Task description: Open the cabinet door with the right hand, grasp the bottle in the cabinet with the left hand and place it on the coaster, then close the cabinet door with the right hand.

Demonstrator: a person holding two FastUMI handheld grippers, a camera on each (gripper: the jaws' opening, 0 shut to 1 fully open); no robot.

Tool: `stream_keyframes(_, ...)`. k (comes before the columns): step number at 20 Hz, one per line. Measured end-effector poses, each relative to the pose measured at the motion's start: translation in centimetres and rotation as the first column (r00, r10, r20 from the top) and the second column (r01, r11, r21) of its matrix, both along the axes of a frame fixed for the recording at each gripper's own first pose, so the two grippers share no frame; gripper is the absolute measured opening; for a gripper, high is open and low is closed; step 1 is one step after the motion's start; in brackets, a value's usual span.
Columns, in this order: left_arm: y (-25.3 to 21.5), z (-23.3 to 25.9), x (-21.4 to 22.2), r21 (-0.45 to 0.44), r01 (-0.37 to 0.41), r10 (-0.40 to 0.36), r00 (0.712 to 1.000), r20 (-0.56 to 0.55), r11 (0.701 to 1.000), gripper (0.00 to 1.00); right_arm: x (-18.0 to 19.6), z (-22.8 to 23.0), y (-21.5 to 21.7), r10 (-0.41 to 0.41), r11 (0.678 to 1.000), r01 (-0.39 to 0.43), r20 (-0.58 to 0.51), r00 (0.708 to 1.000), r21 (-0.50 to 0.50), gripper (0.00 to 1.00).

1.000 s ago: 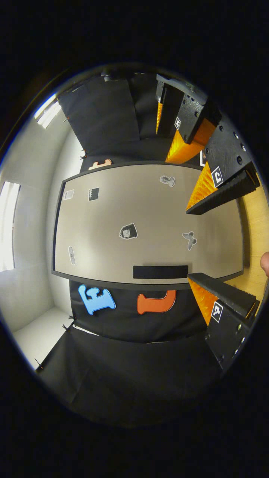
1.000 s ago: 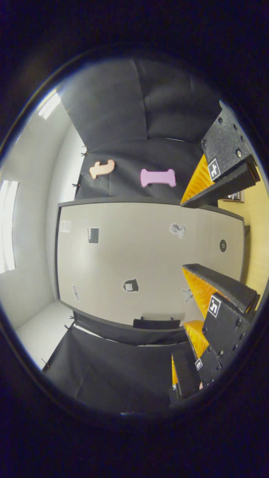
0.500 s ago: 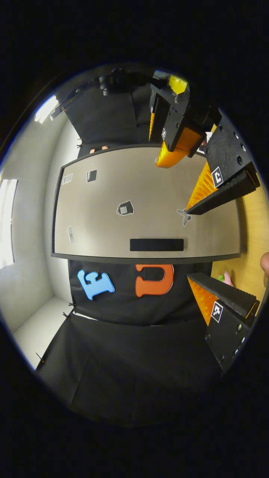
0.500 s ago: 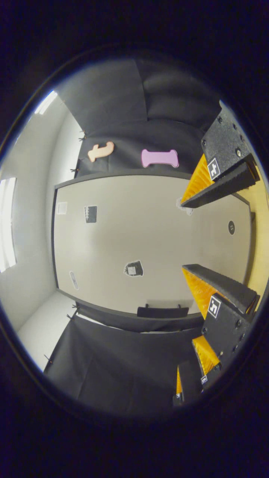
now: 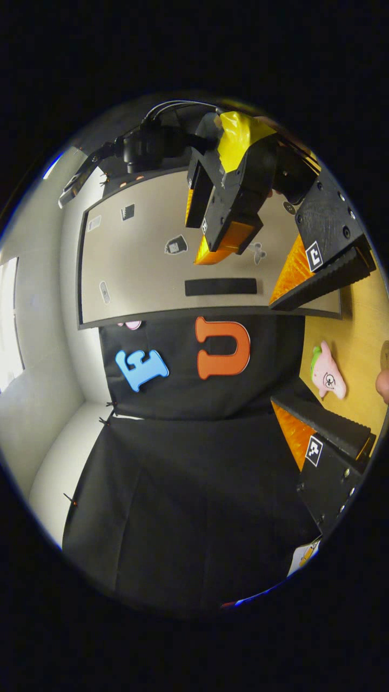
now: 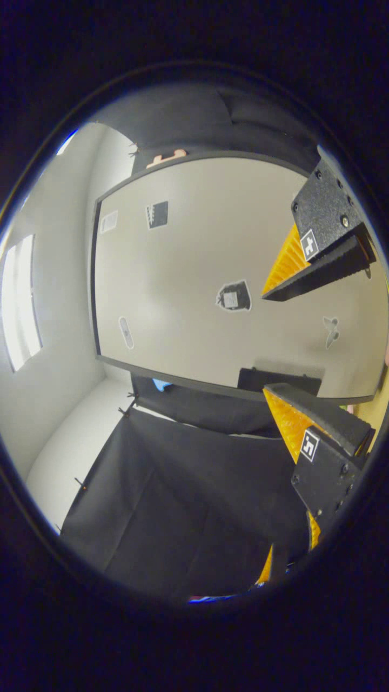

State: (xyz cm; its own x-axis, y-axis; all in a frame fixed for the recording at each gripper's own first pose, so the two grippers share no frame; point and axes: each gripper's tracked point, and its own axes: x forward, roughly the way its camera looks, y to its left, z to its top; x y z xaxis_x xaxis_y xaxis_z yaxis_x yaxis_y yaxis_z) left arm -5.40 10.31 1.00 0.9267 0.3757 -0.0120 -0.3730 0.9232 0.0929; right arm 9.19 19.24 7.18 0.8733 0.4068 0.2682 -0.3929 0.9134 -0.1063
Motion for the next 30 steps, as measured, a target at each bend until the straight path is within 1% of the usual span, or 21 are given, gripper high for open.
stream_keyframes(1,1.1,-0.2,-1.0,-0.002,-0.033,0.033,0.999,-0.003,0.999,0.94,0.5,0.0,1.0,0.013,1.000,-0.013,0.003,1.000,-0.008,0.99)
stream_keyframes(4,3.1,-0.9,-2.9,-0.002,-0.112,0.112,0.994,-0.019,0.994,0.94,2.4,-0.7,3.5,0.046,0.999,-0.046,-0.031,0.998,-0.013,0.99)
stream_keyframes(5,3.6,-0.9,-3.3,-0.002,-0.135,0.135,0.991,-0.023,0.991,0.94,3.2,-1.0,3.8,0.039,0.999,-0.040,-0.042,0.998,-0.012,0.99)
stream_keyframes(7,4.7,-1.1,-4.1,-0.001,-0.172,0.172,0.985,-0.032,0.985,0.94,4.5,-1.1,4.1,0.007,1.000,-0.008,-0.051,0.999,-0.014,0.96)
stream_keyframes(8,5.2,-1.0,-4.4,-0.001,-0.185,0.185,0.982,-0.035,0.983,0.94,5.1,-1.2,4.5,0.009,1.000,-0.010,-0.064,0.998,-0.013,0.88)
stream_keyframes(9,5.4,-1.0,-4.7,-0.002,-0.194,0.194,0.980,-0.037,0.981,0.94,5.3,-1.7,4.7,0.015,1.000,-0.017,-0.098,0.995,-0.024,0.81)
stream_keyframes(10,5.7,-1.1,-4.9,-0.001,-0.204,0.204,0.978,-0.039,0.979,0.94,5.3,-1.8,5.0,0.007,1.000,-0.009,-0.108,0.994,-0.025,0.75)
stream_keyframes(11,5.8,-1.2,-5.0,-0.003,-0.207,0.207,0.978,-0.041,0.978,0.94,5.3,-1.9,5.0,-0.006,1.000,0.002,-0.109,0.994,-0.031,0.70)
stream_keyframes(12,5.8,-1.4,-5.0,-0.005,-0.208,0.208,0.977,-0.045,0.978,0.94,5.5,-1.9,5.5,-0.005,0.999,0.001,-0.110,0.994,-0.042,0.65)
stream_keyframes(13,5.7,-1.5,-5.1,-0.006,-0.208,0.208,0.977,-0.048,0.978,0.94,5.6,-2.4,6.1,0.012,0.998,-0.019,-0.131,0.991,-0.053,0.62)
stream_keyframes(14,5.8,-1.5,-5.1,-0.005,-0.208,0.208,0.977,-0.052,0.978,0.94,5.5,-2.5,6.2,0.006,0.998,-0.013,-0.140,0.990,-0.055,0.48)
stream_keyframes(15,5.8,-1.6,-5.1,-0.008,-0.205,0.204,0.978,-0.052,0.979,0.94,5.4,-2.7,6.3,0.002,0.998,-0.011,-0.152,0.988,-0.058,0.42)
stream_keyframes(16,5.6,-1.6,-4.9,-0.012,-0.199,0.198,0.979,-0.052,0.980,0.94,5.4,-2.9,6.1,-0.001,0.998,-0.009,-0.158,0.987,-0.066,0.39)
stream_keyframes(17,5.6,-1.7,-4.8,-0.017,-0.193,0.192,0.980,-0.053,0.981,0.94,5.5,-3.0,6.0,0.002,0.997,-0.016,-0.169,0.986,-0.081,0.39)
stream_keyframes(18,5.6,-1.9,-4.7,-0.021,-0.189,0.187,0.981,-0.059,0.982,0.94,5.5,-3.2,6.0,0.021,0.995,-0.038,-0.182,0.983,-0.090,0.35)
stream_keyframes(19,5.6,-2.0,-4.6,-0.026,-0.182,0.180,0.982,-0.066,0.983,0.94,5.5,-3.4,6.2,0.042,0.993,-0.063,-0.200,0.979,-0.099,0.34)
stream_keyframes(21,5.2,-2.4,-4.3,-0.034,-0.163,0.160,0.985,-0.071,0.986,0.94,5.3,-3.7,6.2,0.081,0.989,-0.108,-0.244,0.966,-0.101,0.30)
stream_keyframes(24,4.7,-2.5,-3.5,-0.044,-0.130,0.127,0.990,-0.063,0.991,0.94,5.0,-3.8,6.1,0.107,0.985,-0.140,-0.287,0.952,-0.099,0.24)
stream_keyframes(27,4.6,-2.4,-2.7,-0.054,-0.107,0.105,0.993,-0.050,0.993,0.94,4.0,-3.8,5.8,0.137,0.980,-0.174,-0.312,0.940,-0.094,0.23)
stream_keyframes(30,4.1,-2.9,-2.8,-0.069,-0.089,0.086,0.995,-0.052,0.994,0.94,1.5,-3.3,5.5,0.176,0.971,-0.218,-0.331,0.927,-0.097,0.22)
